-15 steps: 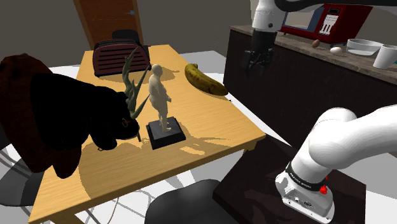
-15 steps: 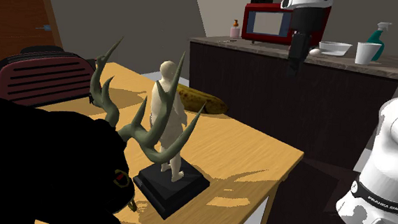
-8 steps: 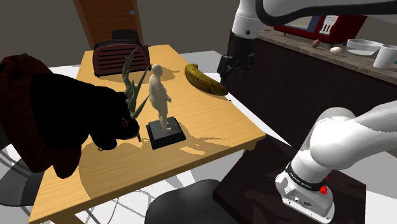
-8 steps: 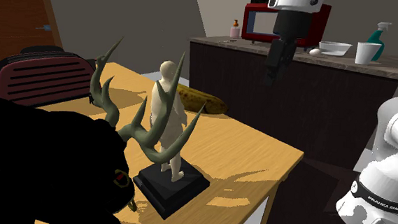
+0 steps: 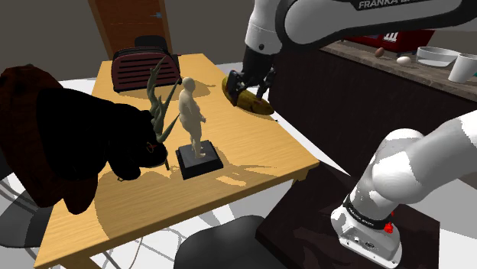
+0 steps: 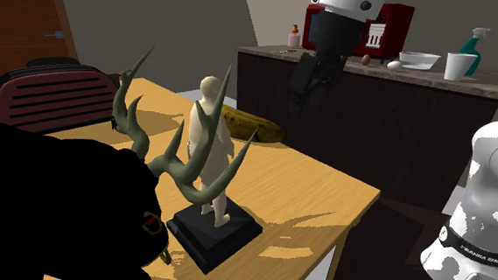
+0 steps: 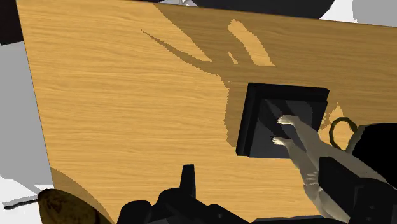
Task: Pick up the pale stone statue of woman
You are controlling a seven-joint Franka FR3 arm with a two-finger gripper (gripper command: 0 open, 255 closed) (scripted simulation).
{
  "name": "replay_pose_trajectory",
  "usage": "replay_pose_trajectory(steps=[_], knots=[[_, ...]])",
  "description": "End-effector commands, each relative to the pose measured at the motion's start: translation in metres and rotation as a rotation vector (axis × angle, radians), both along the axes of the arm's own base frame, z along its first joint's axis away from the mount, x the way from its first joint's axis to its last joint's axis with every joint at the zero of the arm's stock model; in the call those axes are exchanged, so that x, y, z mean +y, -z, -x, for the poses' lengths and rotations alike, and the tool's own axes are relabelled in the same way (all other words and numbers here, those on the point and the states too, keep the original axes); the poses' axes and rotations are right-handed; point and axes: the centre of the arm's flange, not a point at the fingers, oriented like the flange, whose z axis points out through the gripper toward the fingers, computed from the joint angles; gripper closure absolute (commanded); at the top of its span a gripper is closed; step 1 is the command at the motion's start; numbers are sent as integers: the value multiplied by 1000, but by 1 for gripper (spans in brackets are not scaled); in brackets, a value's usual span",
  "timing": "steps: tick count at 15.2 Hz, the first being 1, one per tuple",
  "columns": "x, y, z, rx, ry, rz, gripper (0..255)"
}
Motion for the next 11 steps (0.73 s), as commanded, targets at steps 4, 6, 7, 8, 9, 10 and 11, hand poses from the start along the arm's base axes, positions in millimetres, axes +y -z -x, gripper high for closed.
replay_pose_trajectory(steps=[4,6,7,8,9,10,11], knots=[[57,1,-28,-91,26,16,0],[79,1,-39,-126,36,24,0],[90,2,-45,-143,41,28,0],[101,2,-51,-161,46,31,0],[112,2,-57,-178,51,35,0],[123,2,-63,-196,56,39,0],[128,2,-65,-203,58,40,0]])
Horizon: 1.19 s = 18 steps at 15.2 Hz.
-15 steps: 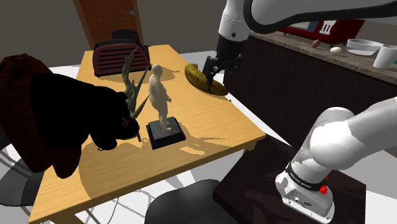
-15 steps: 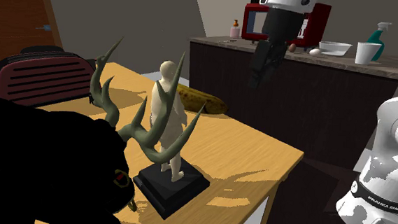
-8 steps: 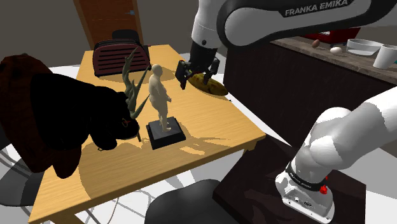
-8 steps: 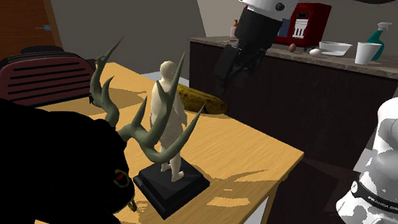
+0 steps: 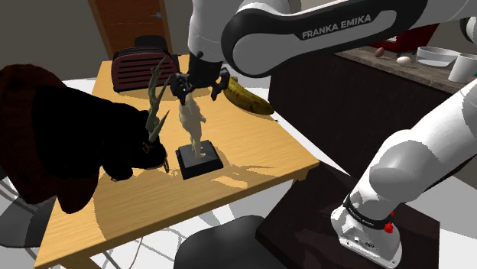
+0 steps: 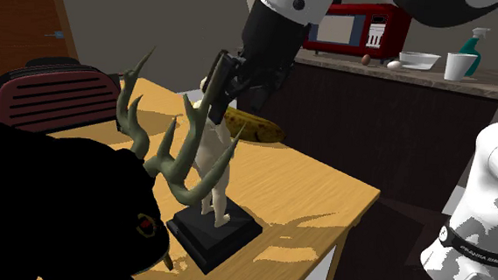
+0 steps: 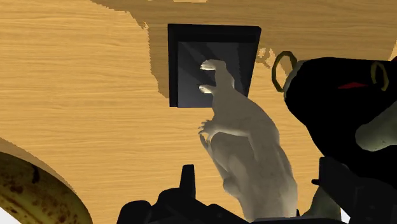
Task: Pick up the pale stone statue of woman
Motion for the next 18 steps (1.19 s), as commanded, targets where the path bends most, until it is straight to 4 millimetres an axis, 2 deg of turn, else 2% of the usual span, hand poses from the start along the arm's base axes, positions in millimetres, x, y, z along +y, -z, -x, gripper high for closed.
replay_pose_trajectory(steps=[1,7,9,10,18], knots=[[9,7,-4,-11,1,1,0],[9,42,-4,-11,1,1,0],[9,42,-4,-11,1,1,0],[10,42,-4,-11,1,1,255],[9,41,-4,-11,1,1,255]])
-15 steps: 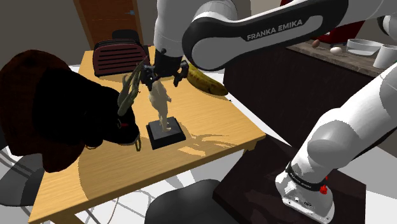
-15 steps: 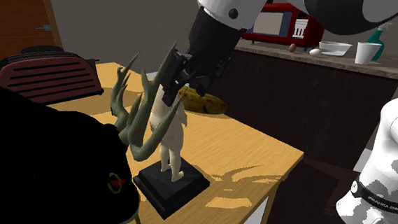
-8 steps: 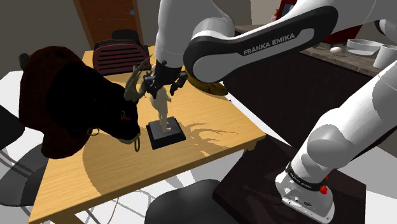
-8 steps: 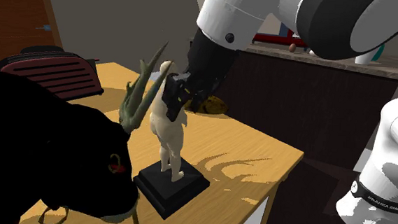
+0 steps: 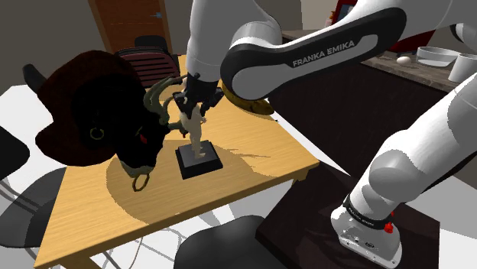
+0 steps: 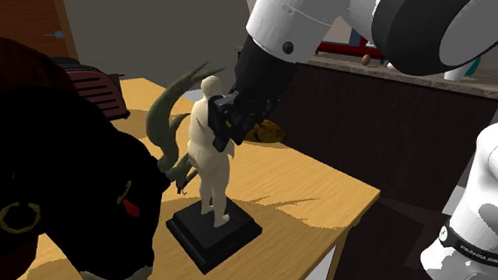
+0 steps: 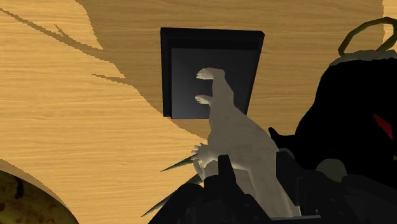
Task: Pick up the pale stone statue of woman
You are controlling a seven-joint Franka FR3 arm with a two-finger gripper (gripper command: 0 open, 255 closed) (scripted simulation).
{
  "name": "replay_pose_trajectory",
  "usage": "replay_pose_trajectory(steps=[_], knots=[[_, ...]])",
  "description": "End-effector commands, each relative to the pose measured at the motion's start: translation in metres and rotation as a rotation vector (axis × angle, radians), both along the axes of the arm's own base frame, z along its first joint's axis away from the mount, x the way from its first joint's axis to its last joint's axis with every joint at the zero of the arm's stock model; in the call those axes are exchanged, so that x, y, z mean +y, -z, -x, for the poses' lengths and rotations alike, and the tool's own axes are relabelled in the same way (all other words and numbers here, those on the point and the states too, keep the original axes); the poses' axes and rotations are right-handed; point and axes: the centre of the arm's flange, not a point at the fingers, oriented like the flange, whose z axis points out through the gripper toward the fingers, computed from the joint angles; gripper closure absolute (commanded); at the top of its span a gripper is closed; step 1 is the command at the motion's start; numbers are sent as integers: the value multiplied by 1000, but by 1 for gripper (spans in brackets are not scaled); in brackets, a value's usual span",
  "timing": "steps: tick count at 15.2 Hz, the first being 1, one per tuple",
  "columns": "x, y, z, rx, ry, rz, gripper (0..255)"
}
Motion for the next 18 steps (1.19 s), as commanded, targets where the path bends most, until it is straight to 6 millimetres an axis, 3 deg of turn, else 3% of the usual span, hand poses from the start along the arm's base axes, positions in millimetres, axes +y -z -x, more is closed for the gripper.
replay_pose_trajectory(steps=[1,16,18], knots=[[0,1,0,1,0,-1,255],[0,-78,0,1,0,-1,255],[0,-79,0,1,0,-1,255]])
